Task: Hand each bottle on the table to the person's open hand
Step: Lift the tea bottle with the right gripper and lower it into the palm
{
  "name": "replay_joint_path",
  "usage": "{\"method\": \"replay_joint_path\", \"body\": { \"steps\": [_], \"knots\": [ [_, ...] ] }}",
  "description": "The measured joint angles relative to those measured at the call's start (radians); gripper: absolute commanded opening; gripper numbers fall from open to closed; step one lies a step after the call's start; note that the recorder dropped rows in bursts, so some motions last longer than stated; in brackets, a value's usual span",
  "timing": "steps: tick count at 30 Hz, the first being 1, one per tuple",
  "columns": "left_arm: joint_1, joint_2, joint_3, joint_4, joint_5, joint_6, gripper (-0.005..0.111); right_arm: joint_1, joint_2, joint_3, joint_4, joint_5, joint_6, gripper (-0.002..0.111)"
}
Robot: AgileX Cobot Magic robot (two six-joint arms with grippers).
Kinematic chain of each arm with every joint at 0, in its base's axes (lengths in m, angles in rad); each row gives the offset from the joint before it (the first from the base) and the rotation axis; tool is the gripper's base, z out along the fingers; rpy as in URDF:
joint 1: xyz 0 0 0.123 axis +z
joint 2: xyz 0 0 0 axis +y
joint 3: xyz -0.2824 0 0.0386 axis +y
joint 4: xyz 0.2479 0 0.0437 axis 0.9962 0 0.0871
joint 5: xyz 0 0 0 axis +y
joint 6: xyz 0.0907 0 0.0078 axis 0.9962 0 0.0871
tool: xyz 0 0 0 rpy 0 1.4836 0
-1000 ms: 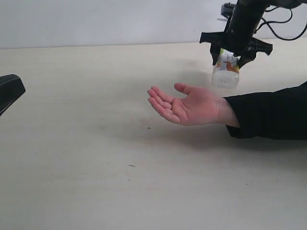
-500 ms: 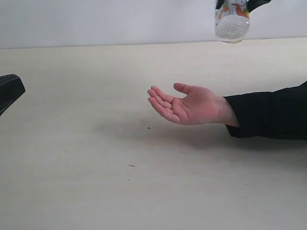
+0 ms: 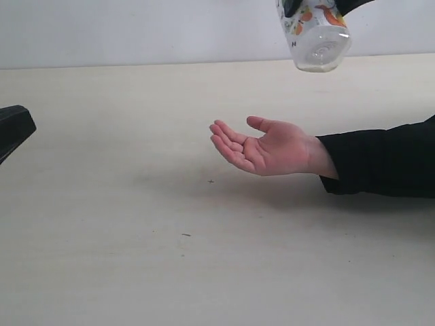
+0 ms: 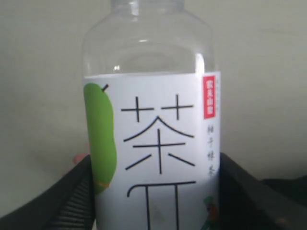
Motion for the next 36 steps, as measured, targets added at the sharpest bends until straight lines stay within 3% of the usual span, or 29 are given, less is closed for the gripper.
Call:
{"method": "replay_joint_path", "body": {
  "steps": [7,13,20,36],
  "knots": [
    [0.000,0.000,0.000,0.000,0.000,0.000,0.000,0.006,-0.105,0.228,0.034,0.002,-0.025,0.000],
    [0.000,0.000,0.000,0.000,0.000,0.000,0.000,0.071,-0.121,0.328,0.028,0.002,-0.039,0.000],
    [0.000,0.000,0.000,0.000,0.000,0.000,0.000,0.130,-0.110,0.355,0.034,-0.083,-0.004,0.000],
    [0.000,0.000,0.000,0.000,0.000,0.000,0.000,0.132,0.078,0.357,0.073,-0.222,0.015,0.000]
  ]
}}
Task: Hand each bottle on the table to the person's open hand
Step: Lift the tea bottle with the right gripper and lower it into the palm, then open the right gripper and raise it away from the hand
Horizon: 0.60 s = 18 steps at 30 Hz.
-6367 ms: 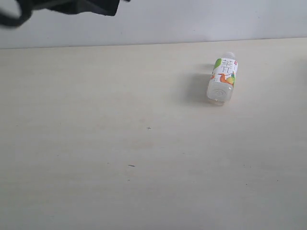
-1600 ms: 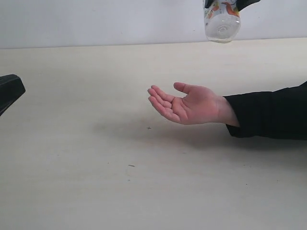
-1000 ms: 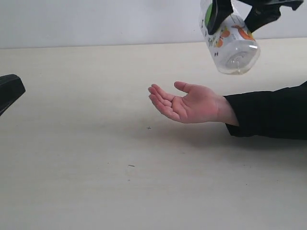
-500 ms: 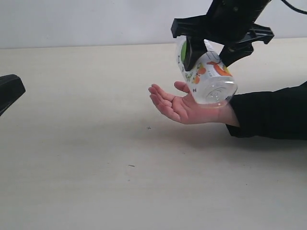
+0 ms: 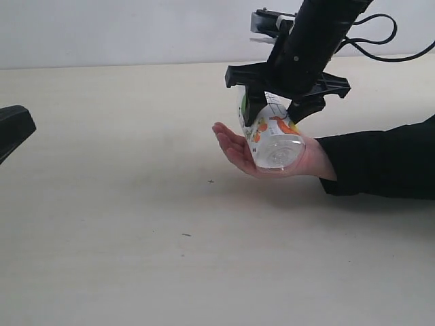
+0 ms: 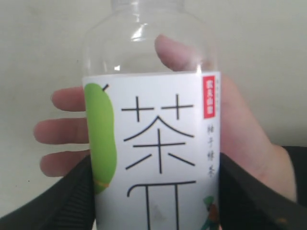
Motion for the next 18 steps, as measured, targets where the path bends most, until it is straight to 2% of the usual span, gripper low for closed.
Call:
{"method": "replay_joint_path", "body": {
  "steps": [4,12,18],
  "knots": [
    [0.000,0.000,0.000,0.000,0.000,0.000,0.000,0.000,0.006,0.000,0.002,-0.012,-0.006,0.008],
    [0.000,0.000,0.000,0.000,0.000,0.000,0.000,0.000,0.006,0.000,0.002,-0.020,-0.016,0.050],
    [0.000,0.000,0.000,0.000,0.000,0.000,0.000,0.000,0.006,0.000,0.012,-0.026,-0.041,0.075]
  ]
}}
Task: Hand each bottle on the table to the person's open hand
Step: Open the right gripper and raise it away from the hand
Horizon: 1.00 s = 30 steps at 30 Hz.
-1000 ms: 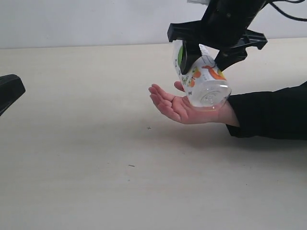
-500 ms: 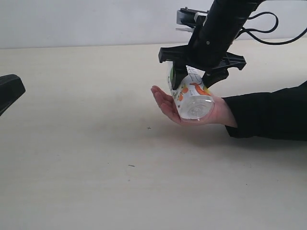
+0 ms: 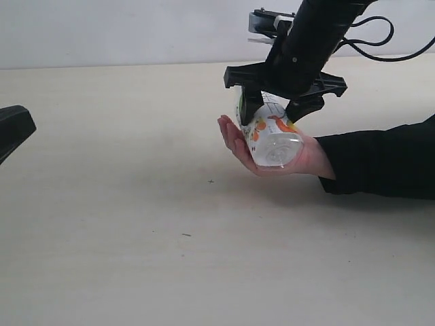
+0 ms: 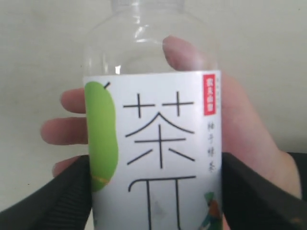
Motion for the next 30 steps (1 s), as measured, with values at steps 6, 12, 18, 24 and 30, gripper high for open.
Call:
{"method": "replay_joint_path", "body": {
  "steps": [6,12,18,24,30],
  "knots": [
    [0.000,0.000,0.000,0.000,0.000,0.000,0.000,0.000,0.000,0.000,0.036,-0.011,-0.049,0.080],
    [0.000,0.000,0.000,0.000,0.000,0.000,0.000,0.000,-0.046,0.000,0.039,-0.015,-0.066,0.080],
    [0.000,0.000,0.000,0.000,0.000,0.000,0.000,0.000,-0.128,0.000,0.037,-0.019,-0.067,0.079],
    [0.000,0.000,0.000,0.000,0.000,0.000,0.000,0.000,-0.224,0.000,0.011,-0.011,-0.145,0.039],
    [0.000,0.000,0.000,0.000,0.000,0.000,0.000,0.000,-0.337,0.020,-0.038,0.050,-0.179,0.000]
  ]
}}
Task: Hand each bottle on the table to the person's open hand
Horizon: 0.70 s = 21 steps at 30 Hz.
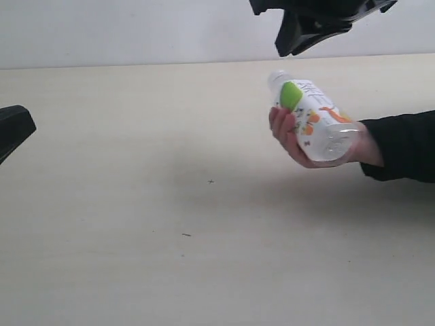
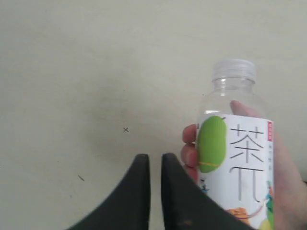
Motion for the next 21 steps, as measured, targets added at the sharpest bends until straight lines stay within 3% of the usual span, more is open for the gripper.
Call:
{"method": "replay_joint_path", "body": {
  "steps": [13,21],
  "knots": [
    [0.000,0.000,0.000,0.000,0.000,0.000,0.000,0.000,-0.453,0.302,0.020,-0.156,-0.010,0.000],
    [0.000,0.000,0.000,0.000,0.000,0.000,0.000,0.000,-0.630,0.326,0.023,-0.130,-0.010,0.000]
  ]
}}
